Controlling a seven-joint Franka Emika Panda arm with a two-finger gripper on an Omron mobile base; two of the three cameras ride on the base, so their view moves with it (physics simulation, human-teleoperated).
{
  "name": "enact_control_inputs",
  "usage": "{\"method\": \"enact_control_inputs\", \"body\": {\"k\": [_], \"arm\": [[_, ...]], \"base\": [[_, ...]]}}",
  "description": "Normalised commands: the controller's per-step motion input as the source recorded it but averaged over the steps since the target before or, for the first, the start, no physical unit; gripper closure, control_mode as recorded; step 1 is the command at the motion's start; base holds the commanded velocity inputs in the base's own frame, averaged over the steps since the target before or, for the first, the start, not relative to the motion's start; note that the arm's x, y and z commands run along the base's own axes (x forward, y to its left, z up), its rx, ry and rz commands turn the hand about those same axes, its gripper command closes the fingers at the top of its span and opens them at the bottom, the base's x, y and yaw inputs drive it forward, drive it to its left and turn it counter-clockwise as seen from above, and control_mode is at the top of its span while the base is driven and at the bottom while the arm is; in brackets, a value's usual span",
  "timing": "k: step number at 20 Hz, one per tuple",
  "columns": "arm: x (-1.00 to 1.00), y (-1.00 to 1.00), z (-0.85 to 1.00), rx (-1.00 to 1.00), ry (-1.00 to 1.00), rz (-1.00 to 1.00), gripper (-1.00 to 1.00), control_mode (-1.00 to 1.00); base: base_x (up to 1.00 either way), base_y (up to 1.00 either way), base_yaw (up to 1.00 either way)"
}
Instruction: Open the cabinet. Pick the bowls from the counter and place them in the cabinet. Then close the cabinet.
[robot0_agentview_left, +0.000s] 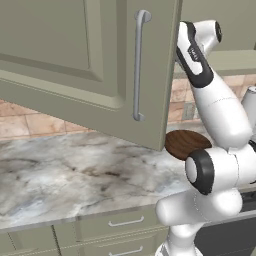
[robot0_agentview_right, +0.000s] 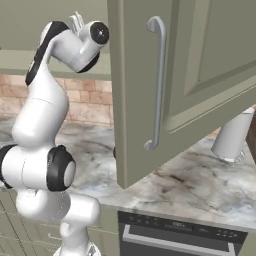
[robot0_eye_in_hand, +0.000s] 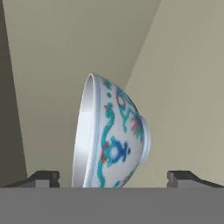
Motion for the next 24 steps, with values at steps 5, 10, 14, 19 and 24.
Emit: {"method": "enact_control_inputs", "body": {"k": [5,10,14,19,24], "arm": [[-1.0,-0.76,-0.3,-0.06,0.01,-0.12,-1.0,-1.0],[-1.0,-0.65,-0.39,-0.04,-0.01,-0.14,-1.0,-1.0],[-1.0,-0.48,-0.84,-0.16,0.0,-0.17,-1.0,-1.0],[-1.0,-0.27,-1.0,-0.27,0.0,-0.18,-1.0,-1.0],[-0.85,-0.23,-1.0,-0.31,0.01,-0.16,-1.0,-1.0]], "base": [[0.0,0.0,0.0],[0.0,0.0,0.0],[0.0,0.0,0.0],[0.0,0.0,0.0],[0.0,0.0,0.0]]}}
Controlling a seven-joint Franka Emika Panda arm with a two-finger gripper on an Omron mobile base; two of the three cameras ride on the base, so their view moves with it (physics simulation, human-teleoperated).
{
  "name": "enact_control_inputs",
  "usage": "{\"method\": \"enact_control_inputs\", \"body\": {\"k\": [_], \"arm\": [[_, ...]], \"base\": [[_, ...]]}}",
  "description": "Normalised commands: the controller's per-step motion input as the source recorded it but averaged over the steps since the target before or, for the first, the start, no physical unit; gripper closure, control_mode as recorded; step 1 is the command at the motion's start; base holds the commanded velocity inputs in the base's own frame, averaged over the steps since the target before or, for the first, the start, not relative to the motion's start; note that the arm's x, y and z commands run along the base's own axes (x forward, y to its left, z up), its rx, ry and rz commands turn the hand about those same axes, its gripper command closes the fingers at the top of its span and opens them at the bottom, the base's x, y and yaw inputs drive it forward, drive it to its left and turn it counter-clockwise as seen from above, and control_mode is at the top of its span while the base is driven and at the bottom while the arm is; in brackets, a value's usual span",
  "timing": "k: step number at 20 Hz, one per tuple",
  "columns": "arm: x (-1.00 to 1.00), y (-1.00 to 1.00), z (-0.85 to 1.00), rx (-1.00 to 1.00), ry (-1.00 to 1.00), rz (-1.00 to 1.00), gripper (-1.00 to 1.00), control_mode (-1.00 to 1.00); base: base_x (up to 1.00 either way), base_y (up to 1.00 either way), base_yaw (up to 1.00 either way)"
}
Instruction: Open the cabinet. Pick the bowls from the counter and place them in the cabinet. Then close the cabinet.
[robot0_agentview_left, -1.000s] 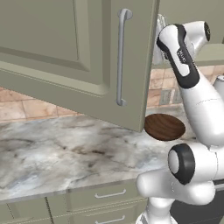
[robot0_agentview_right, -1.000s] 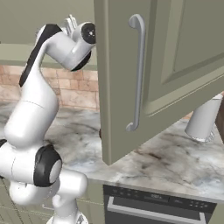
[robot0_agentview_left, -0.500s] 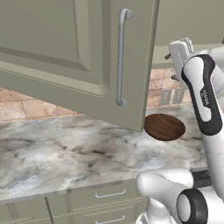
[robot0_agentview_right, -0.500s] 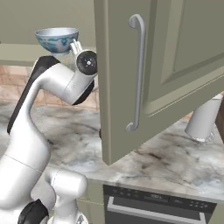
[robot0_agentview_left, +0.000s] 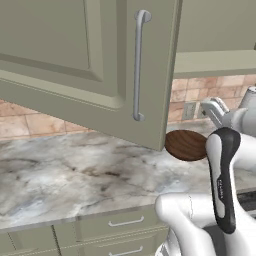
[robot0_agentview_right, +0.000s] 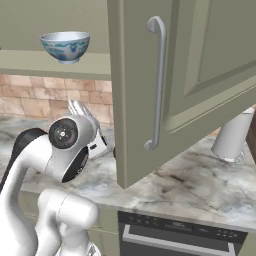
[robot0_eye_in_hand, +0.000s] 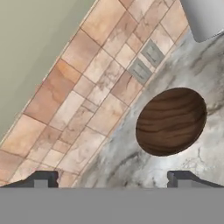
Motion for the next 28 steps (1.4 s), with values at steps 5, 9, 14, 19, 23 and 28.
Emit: {"method": "enact_control_inputs", "body": {"k": [5,9,14,19,23,28], "arm": [[-0.05,-0.01,-0.72,-0.36,0.08,-0.06,-1.0,-1.0],[0.0,0.0,-0.52,-0.17,0.11,-0.02,-1.0,-1.0],[0.0,-0.15,-0.5,0.04,0.16,-0.07,-1.0,-1.0],[0.1,-0.23,-0.57,0.14,0.11,0.04,-1.0,-1.0],[0.12,-0.04,-0.44,0.01,0.0,0.02,-1.0,-1.0],[0.2,-0.03,-0.42,0.0,0.0,-0.02,-1.0,-1.0]], "base": [[0.0,0.0,0.0],[0.0,0.0,0.0],[0.0,0.0,0.0],[0.0,0.0,0.0],[0.0,0.0,0.0],[0.0,0.0,0.0]]}}
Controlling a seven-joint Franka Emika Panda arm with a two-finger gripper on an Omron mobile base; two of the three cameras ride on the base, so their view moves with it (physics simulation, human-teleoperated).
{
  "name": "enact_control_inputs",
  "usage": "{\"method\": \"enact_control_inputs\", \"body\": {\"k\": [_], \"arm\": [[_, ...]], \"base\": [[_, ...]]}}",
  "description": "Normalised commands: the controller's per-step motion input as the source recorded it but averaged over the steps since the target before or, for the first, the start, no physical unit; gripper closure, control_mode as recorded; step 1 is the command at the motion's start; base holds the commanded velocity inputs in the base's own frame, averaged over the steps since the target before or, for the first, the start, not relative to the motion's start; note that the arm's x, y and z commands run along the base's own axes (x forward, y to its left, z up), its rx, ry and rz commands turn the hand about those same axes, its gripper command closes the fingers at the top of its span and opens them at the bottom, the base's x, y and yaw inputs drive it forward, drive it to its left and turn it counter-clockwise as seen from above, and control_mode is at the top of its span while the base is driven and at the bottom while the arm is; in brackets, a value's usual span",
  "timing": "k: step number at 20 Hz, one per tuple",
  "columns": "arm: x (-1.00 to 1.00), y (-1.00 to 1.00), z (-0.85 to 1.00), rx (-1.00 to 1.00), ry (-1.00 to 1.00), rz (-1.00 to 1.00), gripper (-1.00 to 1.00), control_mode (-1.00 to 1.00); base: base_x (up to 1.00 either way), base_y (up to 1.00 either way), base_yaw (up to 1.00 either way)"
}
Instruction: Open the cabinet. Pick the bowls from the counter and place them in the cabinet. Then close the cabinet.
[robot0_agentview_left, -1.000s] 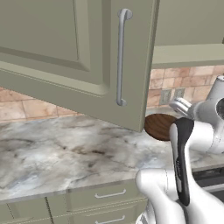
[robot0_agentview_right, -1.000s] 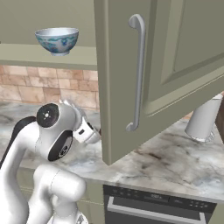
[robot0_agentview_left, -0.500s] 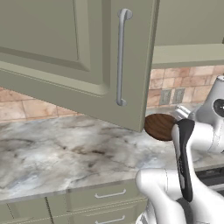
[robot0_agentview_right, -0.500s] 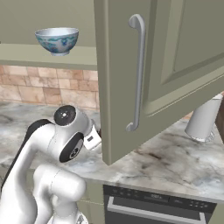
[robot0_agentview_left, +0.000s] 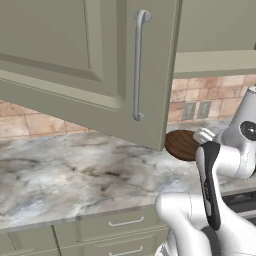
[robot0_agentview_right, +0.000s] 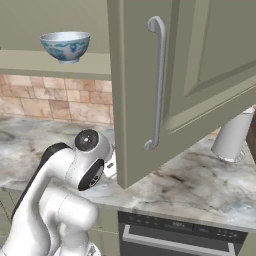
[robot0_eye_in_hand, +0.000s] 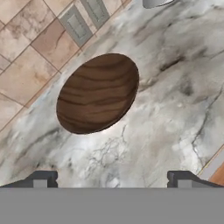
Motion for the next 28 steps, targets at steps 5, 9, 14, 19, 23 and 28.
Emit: {"method": "enact_control_inputs", "body": {"k": [5,9,14,19,23,28], "arm": [[0.29,-0.11,-0.42,0.05,0.0,-0.12,-1.0,-1.0],[0.18,-0.22,-0.39,0.19,0.1,-0.15,-1.0,-1.0],[0.35,-0.38,-0.24,0.21,0.1,-0.04,-1.0,-1.0],[0.18,-0.09,0.0,0.02,0.03,0.0,-1.0,-1.0],[0.31,-0.01,-0.03,0.0,0.0,0.0,-1.0,-1.0],[0.2,-0.06,-0.24,0.0,0.0,0.0,-1.0,-1.0]], "base": [[0.0,0.0,0.0],[0.0,0.0,0.0],[0.0,0.0,0.0],[0.0,0.0,0.0],[0.0,0.0,0.0],[0.0,0.0,0.0]]}}
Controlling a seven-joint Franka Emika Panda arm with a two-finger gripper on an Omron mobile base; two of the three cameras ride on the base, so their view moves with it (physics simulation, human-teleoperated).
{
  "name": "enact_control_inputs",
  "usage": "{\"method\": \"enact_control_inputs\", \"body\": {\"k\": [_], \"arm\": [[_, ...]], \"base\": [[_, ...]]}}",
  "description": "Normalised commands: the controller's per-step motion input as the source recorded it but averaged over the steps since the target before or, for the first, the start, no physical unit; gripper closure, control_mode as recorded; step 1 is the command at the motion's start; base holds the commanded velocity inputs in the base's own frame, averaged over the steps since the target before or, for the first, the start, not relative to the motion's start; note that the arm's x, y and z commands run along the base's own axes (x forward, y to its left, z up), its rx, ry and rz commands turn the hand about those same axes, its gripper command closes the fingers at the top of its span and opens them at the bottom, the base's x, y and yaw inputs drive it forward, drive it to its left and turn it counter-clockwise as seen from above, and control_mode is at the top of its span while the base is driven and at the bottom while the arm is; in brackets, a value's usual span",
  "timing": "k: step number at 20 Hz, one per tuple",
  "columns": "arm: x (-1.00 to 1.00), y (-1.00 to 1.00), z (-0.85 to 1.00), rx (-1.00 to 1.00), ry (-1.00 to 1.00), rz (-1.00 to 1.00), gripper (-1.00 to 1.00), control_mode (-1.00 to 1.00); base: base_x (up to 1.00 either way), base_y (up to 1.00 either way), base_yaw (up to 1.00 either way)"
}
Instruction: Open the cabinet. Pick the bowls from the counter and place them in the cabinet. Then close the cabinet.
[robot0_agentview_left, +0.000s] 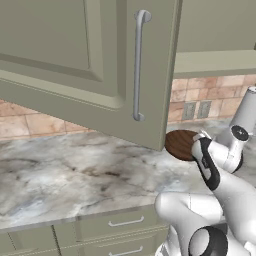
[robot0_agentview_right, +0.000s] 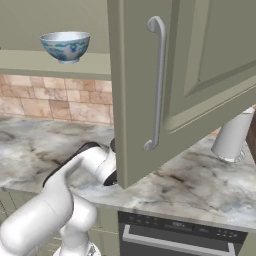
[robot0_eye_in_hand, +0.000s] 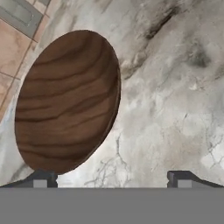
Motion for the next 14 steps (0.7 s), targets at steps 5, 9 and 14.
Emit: {"method": "enact_control_inputs", "body": {"k": [5,9,14], "arm": [[0.23,-0.11,-0.28,0.0,0.0,0.0,-1.0,-1.0],[0.37,-0.02,-0.08,0.02,0.0,0.0,-1.0,-1.0],[0.41,-0.08,-0.28,0.04,0.02,0.0,-1.0,-1.0]], "base": [[0.0,0.0,0.0],[0.0,0.0,0.0],[0.0,0.0,0.0]]}}
